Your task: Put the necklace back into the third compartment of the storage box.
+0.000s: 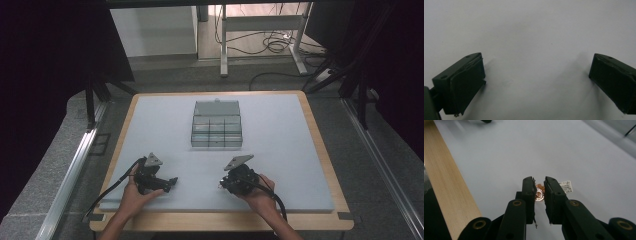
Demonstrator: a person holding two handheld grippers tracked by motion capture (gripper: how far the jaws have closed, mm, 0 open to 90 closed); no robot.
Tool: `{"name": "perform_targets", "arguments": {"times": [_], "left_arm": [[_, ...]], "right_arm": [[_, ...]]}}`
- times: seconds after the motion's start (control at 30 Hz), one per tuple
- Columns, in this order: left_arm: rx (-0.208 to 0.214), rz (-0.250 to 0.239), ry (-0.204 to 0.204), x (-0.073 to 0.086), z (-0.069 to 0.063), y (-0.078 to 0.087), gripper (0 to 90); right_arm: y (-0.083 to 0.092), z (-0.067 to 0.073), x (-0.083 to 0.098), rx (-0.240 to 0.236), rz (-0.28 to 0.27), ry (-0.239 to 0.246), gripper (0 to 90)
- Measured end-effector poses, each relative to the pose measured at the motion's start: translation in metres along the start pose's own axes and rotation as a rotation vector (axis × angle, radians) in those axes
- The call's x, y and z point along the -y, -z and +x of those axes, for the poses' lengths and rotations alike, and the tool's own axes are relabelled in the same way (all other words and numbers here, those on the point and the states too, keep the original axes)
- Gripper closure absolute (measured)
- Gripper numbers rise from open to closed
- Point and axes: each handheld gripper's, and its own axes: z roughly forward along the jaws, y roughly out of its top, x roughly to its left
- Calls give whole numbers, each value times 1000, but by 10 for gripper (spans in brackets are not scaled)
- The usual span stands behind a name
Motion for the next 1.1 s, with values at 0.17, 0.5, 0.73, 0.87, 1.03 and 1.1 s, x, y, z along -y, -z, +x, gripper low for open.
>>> {"name": "perform_targets", "arguments": {"times": [0.17,0.5,0.73,0.87,1.03,1.1], "left_arm": [[0,1,0,0,0,0,1],[0,-2,3,0,0,0,1],[-1,-2,3,0,0,0,1],[0,1,0,0,0,0,2],[0,0,-1,0,0,0,2],[0,0,-1,0,0,0,2]], "right_arm": [[16,-4,-6,6,-51,-8,775],[34,-9,-10,5,-111,-22,776],[39,-9,-12,8,-128,-15,776],[42,-9,-13,14,-139,-15,776],[48,-10,-16,19,-155,-15,776],[50,-10,-17,20,-164,-15,776]]}}
